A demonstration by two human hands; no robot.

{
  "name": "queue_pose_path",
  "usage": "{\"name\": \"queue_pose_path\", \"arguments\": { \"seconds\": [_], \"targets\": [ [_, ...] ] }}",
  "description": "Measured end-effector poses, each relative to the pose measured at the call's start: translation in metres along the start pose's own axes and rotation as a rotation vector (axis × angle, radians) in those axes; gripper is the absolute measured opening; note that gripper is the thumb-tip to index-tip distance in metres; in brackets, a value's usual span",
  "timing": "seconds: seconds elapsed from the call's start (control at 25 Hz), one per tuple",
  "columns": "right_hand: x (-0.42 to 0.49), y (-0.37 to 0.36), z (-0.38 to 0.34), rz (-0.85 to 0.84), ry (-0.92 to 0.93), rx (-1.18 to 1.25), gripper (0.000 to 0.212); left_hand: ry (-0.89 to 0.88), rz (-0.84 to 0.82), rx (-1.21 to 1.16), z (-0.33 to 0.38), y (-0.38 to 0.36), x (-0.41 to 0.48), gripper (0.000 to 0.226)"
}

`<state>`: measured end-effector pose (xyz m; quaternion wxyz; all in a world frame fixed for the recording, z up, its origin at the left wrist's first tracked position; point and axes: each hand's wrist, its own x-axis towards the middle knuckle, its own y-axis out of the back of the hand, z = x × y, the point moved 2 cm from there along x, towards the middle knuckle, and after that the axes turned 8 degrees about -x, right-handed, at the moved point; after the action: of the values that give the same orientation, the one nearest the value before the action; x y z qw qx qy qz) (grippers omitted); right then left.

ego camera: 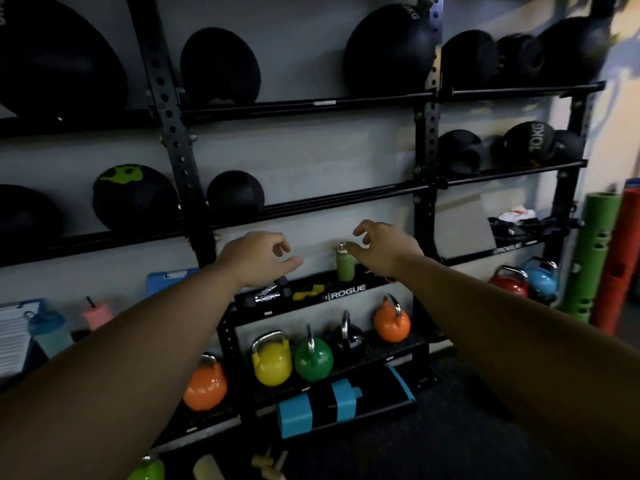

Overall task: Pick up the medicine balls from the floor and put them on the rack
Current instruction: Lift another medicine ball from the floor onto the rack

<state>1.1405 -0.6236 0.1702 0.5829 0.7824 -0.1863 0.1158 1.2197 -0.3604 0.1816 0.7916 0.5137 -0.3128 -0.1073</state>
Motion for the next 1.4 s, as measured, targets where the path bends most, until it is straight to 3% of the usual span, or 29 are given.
{"name": "queue_pose_path", "arguments": {
  "seconds": [0.28, 0.44, 0.6, 0.76, 1.12, 1.4],
  "targets": [
    [-0.107, -0.026, -0.039, -0.106, 0.016, -0.165, 0.045, -0.017, -0.019, -0.088, -0.006, -0.022, -0.101, 0.042],
    [-0.15, -0.042, -0.028, -0.161, -0.029, -0.132, 0.049, -0.048, -0.072, -0.071, 0.012, -0.044, -0.14, 0.06],
    [-0.171, -0.058, -0.011, -0.201, -0.053, -0.097, 0.049, 0.029, -0.14, -0.146, 0.046, -0.072, -0.16, 0.074],
    [-0.202, -0.086, 0.032, -0.281, -0.039, -0.11, 0.04, 0.07, -0.233, -0.128, 0.08, -0.141, -0.174, 0.054],
    [-0.242, -0.165, 0.187, -0.453, -0.096, -0.102, 0.045, 0.27, -0.382, -0.169, 0.099, -0.287, -0.201, 0.055],
    [-0.244, -0.267, 0.236, -0.634, -0.143, -0.06, 0.048, 0.329, -0.539, -0.179, 0.05, -0.371, -0.18, 0.058]
  ]
}}
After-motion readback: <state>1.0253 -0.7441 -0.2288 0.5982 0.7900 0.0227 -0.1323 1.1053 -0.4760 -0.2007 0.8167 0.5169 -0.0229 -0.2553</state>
